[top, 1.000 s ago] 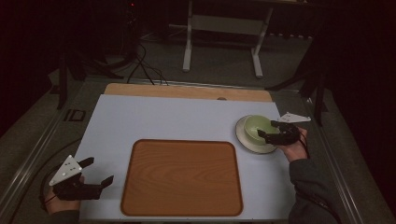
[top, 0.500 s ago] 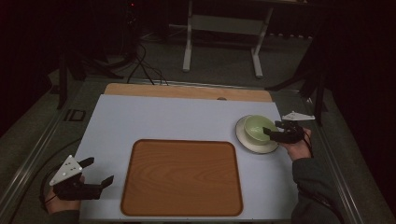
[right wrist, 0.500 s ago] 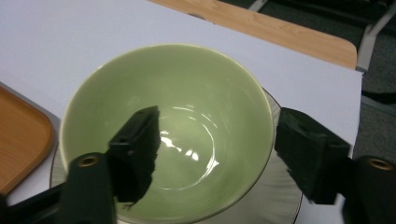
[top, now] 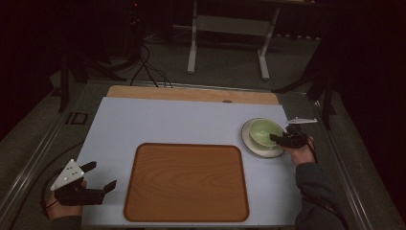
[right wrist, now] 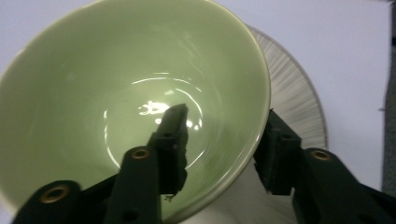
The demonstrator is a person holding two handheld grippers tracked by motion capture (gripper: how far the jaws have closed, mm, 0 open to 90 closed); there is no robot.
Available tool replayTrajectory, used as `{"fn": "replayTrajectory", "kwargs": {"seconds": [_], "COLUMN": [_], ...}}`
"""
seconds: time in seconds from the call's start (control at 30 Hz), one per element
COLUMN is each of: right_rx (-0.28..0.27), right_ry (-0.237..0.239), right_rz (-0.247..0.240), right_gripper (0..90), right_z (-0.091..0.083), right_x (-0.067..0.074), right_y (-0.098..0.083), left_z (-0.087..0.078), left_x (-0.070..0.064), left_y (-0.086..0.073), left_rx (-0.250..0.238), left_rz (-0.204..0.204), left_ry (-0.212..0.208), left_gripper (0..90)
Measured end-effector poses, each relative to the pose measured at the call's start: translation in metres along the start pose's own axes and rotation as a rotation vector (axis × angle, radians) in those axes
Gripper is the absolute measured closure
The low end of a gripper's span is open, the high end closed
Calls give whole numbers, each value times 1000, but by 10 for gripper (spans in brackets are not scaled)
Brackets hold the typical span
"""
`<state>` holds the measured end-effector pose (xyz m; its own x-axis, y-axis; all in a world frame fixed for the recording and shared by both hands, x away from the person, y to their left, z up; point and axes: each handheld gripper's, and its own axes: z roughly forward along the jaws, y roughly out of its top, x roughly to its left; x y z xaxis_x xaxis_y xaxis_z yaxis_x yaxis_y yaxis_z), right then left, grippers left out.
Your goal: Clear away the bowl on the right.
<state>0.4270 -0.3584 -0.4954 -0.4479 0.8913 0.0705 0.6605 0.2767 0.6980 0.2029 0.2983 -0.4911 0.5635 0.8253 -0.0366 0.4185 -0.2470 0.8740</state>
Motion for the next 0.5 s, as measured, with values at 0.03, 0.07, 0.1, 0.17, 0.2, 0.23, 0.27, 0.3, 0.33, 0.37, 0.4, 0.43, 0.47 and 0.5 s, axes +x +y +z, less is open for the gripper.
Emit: {"fn": "replayTrajectory", "kwargs": {"seconds": [0.03,0.07,0.1,0.17,0.2,0.23,0.27,0.3,0.33,0.37,0.4,0.43,0.47,0.5], "right_rx": [9,21,30,47,48,53,52,56,61,66,67,72,76,77], "right_ry": [1,6,9,23,28,35,39,35,31,26,21,16,12,17], "right_rz": [-1,6,16,36,48,64,76,88,100,105,105,110,113,119], "right_gripper": [619,635,648,675,693,709,727,741,752,763,779,800,813,816], "right_z": [1,2,3,5,6,6,6,6,6,6,7,7,7,7], "right_x": [1,1,1,1,1,1,1,1,2,2,2,3,3,3], "right_y": [0,1,1,2,3,3,3,4,4,5,5,6,6,6], "left_z": [0,0,0,0,0,0,0,0,0,0,0,0,0,0], "left_x": [0,0,0,0,0,0,0,0,0,0,0,0,0,0], "left_y": [0,0,0,0,0,0,0,0,0,0,0,0,0,0], "left_rx": [0,-2,-2,-1,-1,-1,-1,0,1,1,0,1,0,0], "left_rz": [0,0,0,-1,-1,-1,-1,0,0,0,0,1,0,-1], "left_ry": [0,0,0,0,0,0,-1,-1,-1,-1,0,2,2,2], "left_gripper": [23,23,23,23,23,23,23,23,23,23,24,26,26,26]}}
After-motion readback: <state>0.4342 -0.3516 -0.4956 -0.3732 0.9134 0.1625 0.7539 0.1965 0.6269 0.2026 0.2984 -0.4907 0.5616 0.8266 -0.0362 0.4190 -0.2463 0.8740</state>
